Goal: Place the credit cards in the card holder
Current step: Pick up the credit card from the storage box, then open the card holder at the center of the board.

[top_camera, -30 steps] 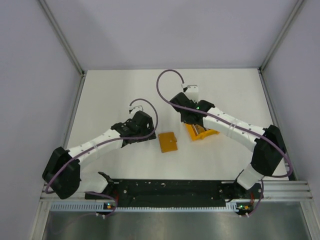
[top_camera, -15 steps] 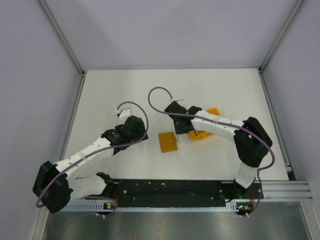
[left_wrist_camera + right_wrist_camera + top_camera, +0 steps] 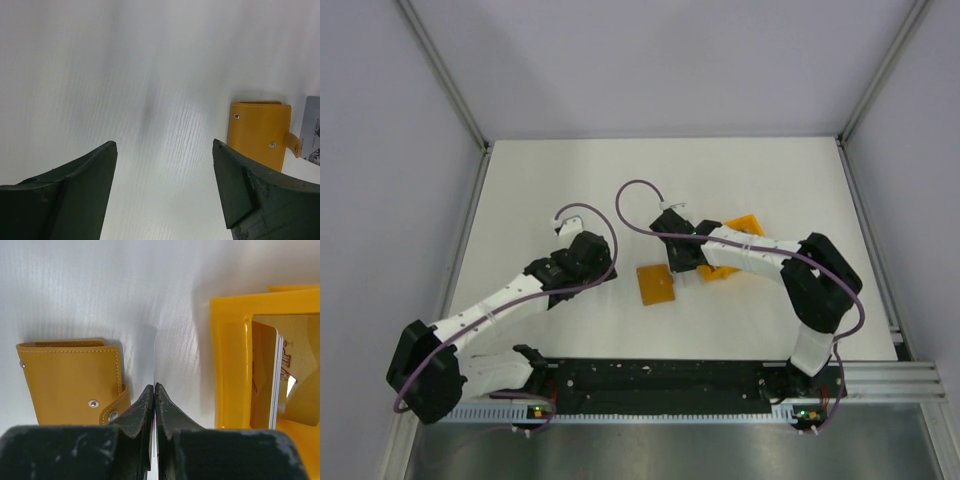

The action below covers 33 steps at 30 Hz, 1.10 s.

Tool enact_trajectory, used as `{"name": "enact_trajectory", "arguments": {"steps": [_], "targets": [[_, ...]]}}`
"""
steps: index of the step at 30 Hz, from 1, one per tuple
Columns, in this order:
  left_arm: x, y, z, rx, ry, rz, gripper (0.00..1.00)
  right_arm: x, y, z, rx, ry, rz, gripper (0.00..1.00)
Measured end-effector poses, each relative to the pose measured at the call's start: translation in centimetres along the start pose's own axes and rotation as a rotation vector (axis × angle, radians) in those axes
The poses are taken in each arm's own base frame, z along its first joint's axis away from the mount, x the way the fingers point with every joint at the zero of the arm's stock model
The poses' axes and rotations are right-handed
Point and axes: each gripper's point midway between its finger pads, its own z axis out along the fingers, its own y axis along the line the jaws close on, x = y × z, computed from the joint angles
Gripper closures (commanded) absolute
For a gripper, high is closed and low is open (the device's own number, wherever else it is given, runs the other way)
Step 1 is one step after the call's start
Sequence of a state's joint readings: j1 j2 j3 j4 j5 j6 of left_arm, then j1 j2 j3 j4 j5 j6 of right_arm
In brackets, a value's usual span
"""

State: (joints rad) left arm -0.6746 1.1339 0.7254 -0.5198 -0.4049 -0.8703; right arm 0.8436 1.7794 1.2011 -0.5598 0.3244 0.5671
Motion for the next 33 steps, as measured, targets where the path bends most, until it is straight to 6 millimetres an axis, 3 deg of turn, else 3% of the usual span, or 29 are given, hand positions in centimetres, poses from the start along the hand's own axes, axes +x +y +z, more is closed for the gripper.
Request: {"name": "enact_trajectory", "arguments": {"steps": [5,6,20,29,33], "targets": [[0.2,-0.1,0.2,0.001,0.010,0.003,0.19,-0.1,0.0,0.1,-0.003,-0.008,-0.004,0.94],[0.2,-0.1,0.2,0.002,0.011,0.003,0.19,-0.2,0.1,0.1,-0.003,-0.009,-0.005,1.00],[0.2,-0.5,0.2,0.023,0.013,0.004,0.20,-0.2,-0.1,0.0,-0.004,-0.017,-0.022,1.00],[0.3,-0.6,0.3,0.025,0.016,0.011,0.20,-3.1,1.9,-5.5,-0.190,-0.111,0.023,1.00],[0.4,-0.5,0.4,0.021,0.021,0.013,0.20,-3.4,3.6,-6.2,-0.270,-0.111,0.040,1.00]]}}
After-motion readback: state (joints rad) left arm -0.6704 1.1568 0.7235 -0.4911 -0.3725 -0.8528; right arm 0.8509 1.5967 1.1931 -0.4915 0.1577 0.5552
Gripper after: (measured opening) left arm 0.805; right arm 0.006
